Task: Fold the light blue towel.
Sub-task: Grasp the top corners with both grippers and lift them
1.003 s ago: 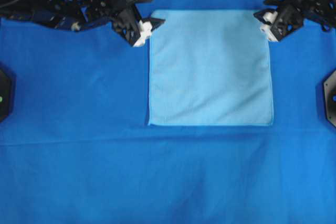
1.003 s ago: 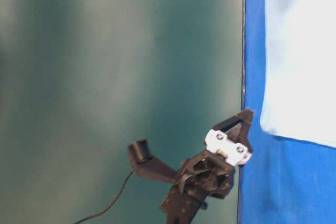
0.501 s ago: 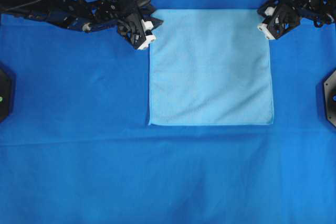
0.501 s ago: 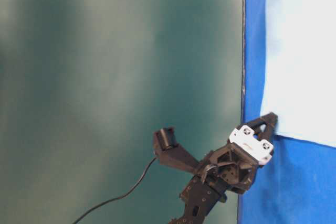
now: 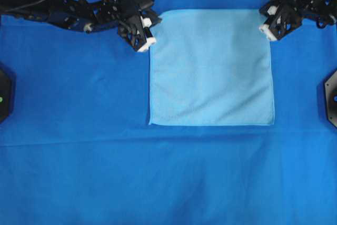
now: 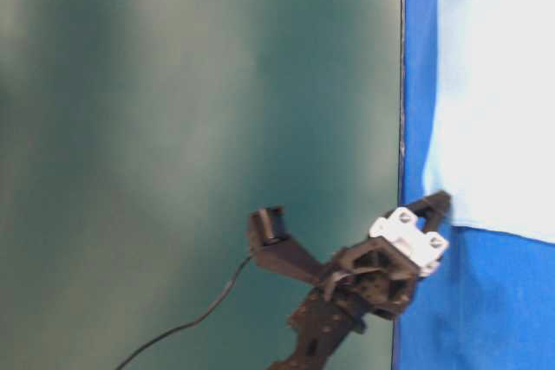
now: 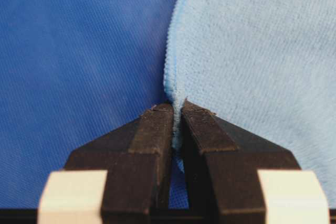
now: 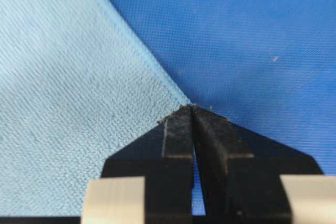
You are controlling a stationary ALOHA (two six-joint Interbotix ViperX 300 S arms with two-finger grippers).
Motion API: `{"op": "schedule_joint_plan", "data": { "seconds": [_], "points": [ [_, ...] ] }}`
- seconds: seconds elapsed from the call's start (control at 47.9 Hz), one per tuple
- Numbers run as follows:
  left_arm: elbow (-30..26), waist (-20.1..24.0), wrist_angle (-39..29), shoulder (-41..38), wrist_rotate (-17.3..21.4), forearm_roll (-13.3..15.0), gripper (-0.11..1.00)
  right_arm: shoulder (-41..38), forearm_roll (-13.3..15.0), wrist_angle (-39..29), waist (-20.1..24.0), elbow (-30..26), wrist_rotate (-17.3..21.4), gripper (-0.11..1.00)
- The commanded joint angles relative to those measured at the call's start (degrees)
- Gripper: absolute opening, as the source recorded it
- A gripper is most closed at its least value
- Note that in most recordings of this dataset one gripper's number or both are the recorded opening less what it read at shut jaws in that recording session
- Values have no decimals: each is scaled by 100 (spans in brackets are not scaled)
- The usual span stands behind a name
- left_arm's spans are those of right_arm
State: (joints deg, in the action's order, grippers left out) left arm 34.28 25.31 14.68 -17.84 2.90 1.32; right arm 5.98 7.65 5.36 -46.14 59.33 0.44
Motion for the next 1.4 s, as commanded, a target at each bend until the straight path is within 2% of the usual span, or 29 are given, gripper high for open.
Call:
{"op": "schedule_joint_plan", "data": {
  "seconds": [0.0,0.146,0.355,0.46,0.606,0.794,1.065,1.212,1.379],
  "points": [
    [-18,0,18,448,9,9,1,396,-18,-97,35,-9,9,1],
    [62,-9,9,642,18,18,1,773,-18,-229,70,53,9,1],
    [141,-167,9,686,9,9,1,826,-35,-334,229,88,62,1],
    [229,-360,-79,782,18,9,1,896,-62,-554,457,105,158,1],
    [431,-668,-220,932,35,9,1,1107,-141,-1213,949,176,422,1],
    [694,-1187,-387,1151,26,9,1,1617,-237,-1740,1723,413,976,1],
    [809,-2180,-571,1257,-9,9,1,2355,-325,-2118,3164,782,2136,1],
    [773,-2663,-598,1230,-70,9,1,2452,-316,-2241,3911,826,2777,1],
    [747,-3059,-624,1187,-70,18,1,2391,-316,-2268,4579,835,3278,1]
  ]
}}
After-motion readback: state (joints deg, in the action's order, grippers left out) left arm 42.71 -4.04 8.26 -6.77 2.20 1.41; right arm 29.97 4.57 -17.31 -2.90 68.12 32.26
